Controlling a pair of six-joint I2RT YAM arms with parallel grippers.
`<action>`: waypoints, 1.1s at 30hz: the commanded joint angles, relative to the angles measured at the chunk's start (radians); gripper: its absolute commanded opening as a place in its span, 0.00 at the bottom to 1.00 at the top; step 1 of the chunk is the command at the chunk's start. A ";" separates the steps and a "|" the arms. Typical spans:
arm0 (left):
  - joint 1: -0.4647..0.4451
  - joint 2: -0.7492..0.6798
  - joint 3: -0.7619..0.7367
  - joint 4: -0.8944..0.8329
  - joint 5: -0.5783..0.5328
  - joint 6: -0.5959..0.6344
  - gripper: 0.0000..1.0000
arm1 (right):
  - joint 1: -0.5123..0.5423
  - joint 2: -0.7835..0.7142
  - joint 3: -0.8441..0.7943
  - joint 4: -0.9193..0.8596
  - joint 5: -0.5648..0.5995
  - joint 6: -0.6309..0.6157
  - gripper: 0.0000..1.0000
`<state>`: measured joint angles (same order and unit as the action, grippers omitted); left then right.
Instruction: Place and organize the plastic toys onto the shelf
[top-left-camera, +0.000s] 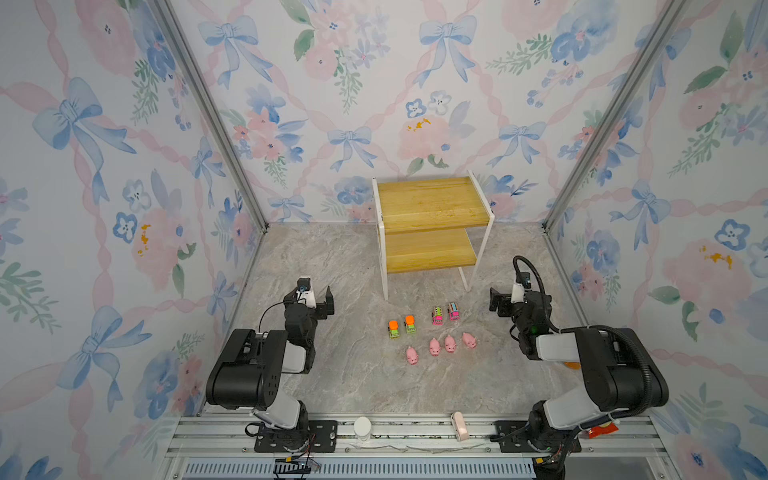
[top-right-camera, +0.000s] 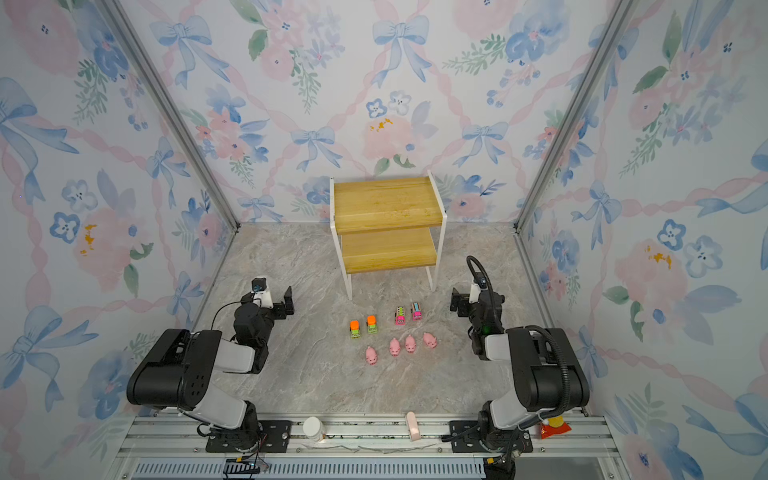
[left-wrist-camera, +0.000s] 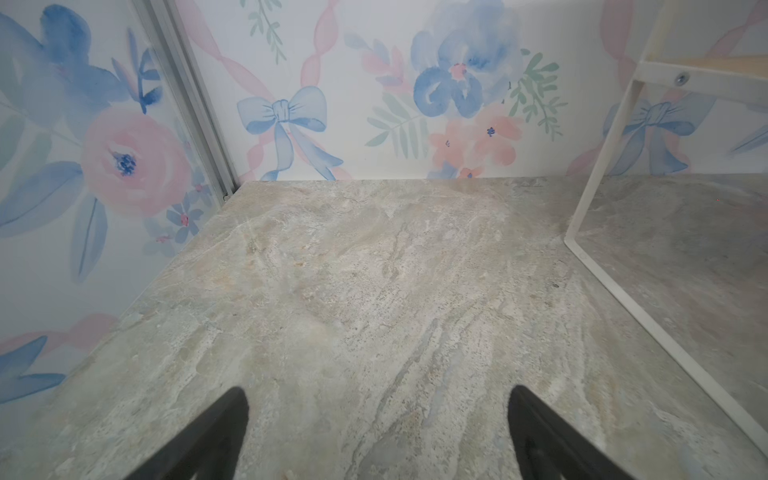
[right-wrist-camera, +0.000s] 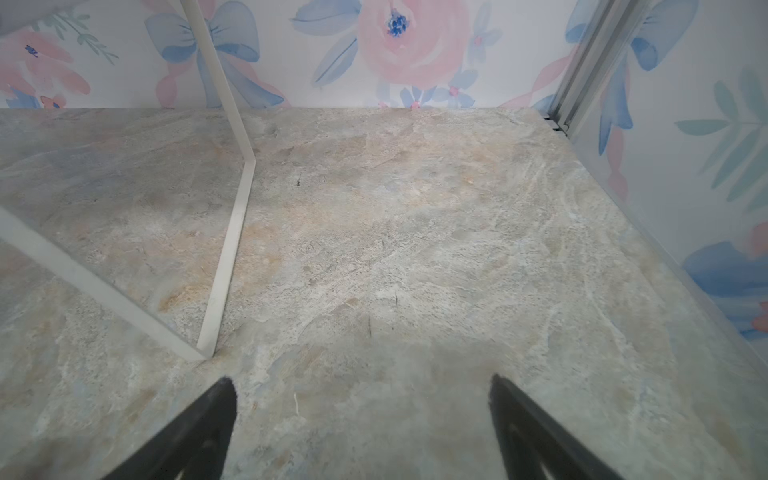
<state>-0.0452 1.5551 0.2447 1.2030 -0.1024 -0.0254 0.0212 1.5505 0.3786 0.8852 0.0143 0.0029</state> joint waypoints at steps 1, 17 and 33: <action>0.002 0.011 -0.004 0.000 0.028 0.020 0.98 | -0.001 -0.001 0.016 0.019 -0.002 0.005 0.97; -0.019 -0.190 0.112 -0.325 -0.019 0.030 0.98 | -0.003 -0.001 0.016 0.020 -0.004 0.006 0.97; -0.211 -0.281 0.196 -0.516 0.065 -0.153 0.98 | 0.161 -0.342 0.197 -0.671 0.049 0.002 0.97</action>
<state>-0.2340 1.2724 0.4213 0.7361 -0.0601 -0.1280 0.1108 1.2526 0.5407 0.4679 0.0353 0.0032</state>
